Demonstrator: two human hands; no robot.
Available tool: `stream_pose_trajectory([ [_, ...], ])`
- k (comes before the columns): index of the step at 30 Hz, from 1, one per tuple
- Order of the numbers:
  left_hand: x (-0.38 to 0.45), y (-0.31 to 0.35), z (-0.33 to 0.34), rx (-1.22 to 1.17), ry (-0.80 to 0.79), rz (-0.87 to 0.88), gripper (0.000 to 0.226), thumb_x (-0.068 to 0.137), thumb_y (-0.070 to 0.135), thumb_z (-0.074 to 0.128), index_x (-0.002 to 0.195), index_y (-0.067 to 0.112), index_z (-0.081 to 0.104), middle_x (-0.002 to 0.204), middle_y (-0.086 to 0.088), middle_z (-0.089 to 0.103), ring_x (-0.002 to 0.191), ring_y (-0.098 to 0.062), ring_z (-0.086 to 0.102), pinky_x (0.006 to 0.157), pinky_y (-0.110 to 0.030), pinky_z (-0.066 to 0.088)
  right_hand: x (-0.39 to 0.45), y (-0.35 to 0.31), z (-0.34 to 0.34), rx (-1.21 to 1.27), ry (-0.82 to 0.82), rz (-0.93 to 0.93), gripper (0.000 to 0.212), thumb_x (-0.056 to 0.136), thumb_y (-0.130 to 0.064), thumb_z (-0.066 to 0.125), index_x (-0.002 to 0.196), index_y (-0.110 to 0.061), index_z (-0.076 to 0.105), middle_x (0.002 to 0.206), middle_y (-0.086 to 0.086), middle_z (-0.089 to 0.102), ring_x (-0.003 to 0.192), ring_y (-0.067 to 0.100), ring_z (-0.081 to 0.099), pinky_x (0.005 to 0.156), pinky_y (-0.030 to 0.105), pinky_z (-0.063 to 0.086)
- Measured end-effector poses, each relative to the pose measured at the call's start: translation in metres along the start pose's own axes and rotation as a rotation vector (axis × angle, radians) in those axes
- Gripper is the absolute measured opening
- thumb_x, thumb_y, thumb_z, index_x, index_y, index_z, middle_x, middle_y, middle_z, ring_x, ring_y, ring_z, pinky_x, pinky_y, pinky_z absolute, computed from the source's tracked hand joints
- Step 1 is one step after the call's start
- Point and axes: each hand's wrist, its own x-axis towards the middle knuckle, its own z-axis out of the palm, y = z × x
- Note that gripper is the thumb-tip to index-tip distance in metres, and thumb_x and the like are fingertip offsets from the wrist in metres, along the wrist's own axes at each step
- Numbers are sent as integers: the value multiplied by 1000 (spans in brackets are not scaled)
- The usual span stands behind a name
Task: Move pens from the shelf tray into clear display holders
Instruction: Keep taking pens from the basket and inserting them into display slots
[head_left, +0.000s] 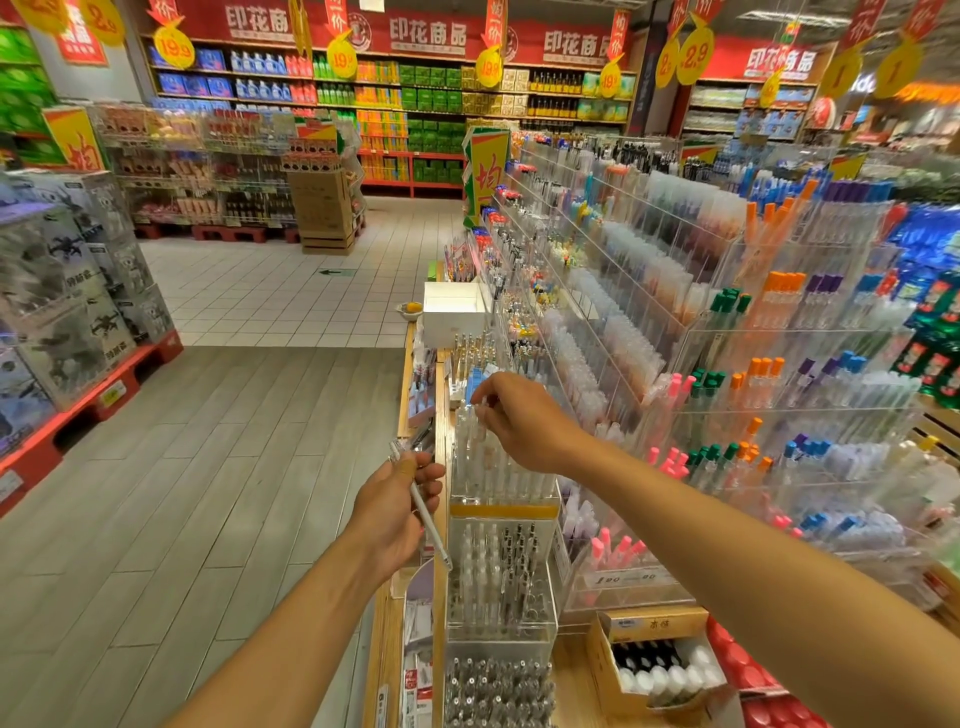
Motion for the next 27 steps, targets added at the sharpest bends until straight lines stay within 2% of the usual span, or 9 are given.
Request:
stream_pose_trajectory([
  [3,-1,1,2,168,7,79,27,106,27,42,102,14,65,83,0,69,81,-15,55,70,-26,44,-2,2,8,-15,-39,16,17,101,-18,47,113,-11,58,90,-5,52,80,13,50,71,26,36],
  [8,0,1,5,332,9,239,27,106,31,40,113,22,64,95,7,58,86,-5,53,67,-19,42,-3,3,23,-150,-54,-22,18,98,-16,53,113,-14,62,115,4,52,97,23,55,78,30,42],
  [12,7,2,8,386,16,362,21,105,26,42,116,22,60,94,5,56,85,-9,53,68,-18,47,1,2,29,-286,56,-52,16,94,-21,61,108,-17,69,99,-2,44,91,25,51,68,34,38],
  [15,12,3,9,465,25,432,18,105,21,45,108,32,59,95,9,58,85,-8,56,57,-10,46,2,6,30,-341,71,-54,17,92,-23,63,107,-21,71,91,-5,37,95,24,48,67,33,31],
  [18,15,7,13,567,6,480,21,104,19,47,106,38,55,98,15,56,82,1,54,48,-3,42,1,9,32,-314,74,-43,20,94,-28,61,112,-24,69,93,-6,38,97,23,48,69,33,33],
  [20,18,9,13,676,-6,516,20,104,19,46,113,35,54,107,12,56,88,2,54,58,-3,43,-2,11,33,-293,83,-47,24,94,-29,62,117,-24,67,99,-4,43,102,24,49,73,32,36],
  [23,22,10,12,821,-67,538,25,105,17,44,127,24,54,131,-1,54,111,-10,52,90,-23,42,-14,18,31,-193,187,-66,37,90,-31,67,125,-22,61,116,1,52,109,20,48,87,32,40],
  [25,23,11,11,891,-119,531,30,105,18,44,134,19,52,141,-4,50,121,-16,50,95,-29,41,-28,27,29,-24,338,-23,36,89,-30,68,123,-18,62,117,3,54,108,16,50,92,30,41],
  [27,25,10,11,947,-160,525,24,105,17,44,127,20,54,147,-3,46,130,-21,48,101,-33,43,-42,39,31,124,484,61,28,91,-25,67,116,-14,63,112,0,55,99,7,50,88,24,41],
])
